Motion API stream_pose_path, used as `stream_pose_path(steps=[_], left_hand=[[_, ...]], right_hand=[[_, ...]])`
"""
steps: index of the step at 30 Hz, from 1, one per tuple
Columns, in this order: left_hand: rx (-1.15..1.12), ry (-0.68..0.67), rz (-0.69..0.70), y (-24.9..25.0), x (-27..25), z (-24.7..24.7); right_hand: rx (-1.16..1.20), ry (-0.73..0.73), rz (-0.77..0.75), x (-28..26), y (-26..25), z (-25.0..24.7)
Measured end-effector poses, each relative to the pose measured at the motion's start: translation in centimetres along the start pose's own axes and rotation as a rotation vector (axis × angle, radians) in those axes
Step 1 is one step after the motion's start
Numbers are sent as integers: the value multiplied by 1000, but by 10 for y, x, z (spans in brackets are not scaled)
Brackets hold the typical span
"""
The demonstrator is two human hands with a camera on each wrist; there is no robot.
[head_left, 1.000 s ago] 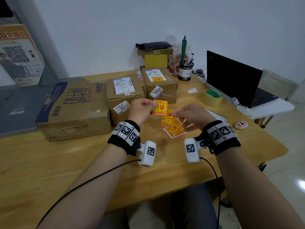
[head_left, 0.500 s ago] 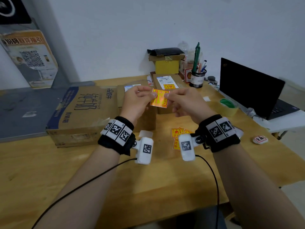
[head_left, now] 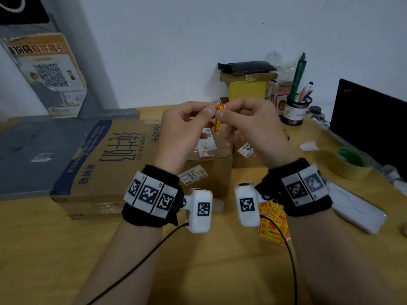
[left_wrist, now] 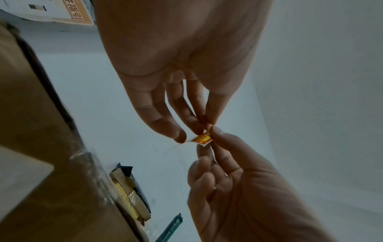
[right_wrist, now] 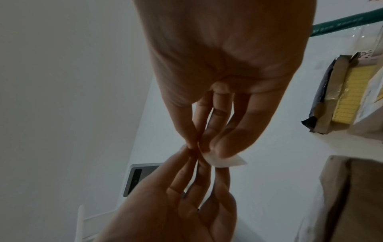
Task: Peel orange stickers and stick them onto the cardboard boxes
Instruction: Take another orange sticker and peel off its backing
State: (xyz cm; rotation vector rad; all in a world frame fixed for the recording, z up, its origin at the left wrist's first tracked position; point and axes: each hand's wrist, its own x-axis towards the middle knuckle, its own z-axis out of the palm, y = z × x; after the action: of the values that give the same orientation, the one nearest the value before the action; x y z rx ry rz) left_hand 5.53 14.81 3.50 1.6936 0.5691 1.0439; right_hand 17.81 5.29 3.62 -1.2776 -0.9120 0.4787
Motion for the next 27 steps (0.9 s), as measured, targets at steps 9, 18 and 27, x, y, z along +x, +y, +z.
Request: stream_pose_path(steps=[9, 18, 27], left_hand=[[-56, -7, 37, 2, 5, 4], [-53, -19, 70, 8, -2, 10], [-45, -23, 63, 11, -4, 10]], right_hand=[[-71, -87, -93, 8, -1, -12], [-34, -104, -118, 6, -3, -17], [-30, -114, -105, 7, -4, -19]])
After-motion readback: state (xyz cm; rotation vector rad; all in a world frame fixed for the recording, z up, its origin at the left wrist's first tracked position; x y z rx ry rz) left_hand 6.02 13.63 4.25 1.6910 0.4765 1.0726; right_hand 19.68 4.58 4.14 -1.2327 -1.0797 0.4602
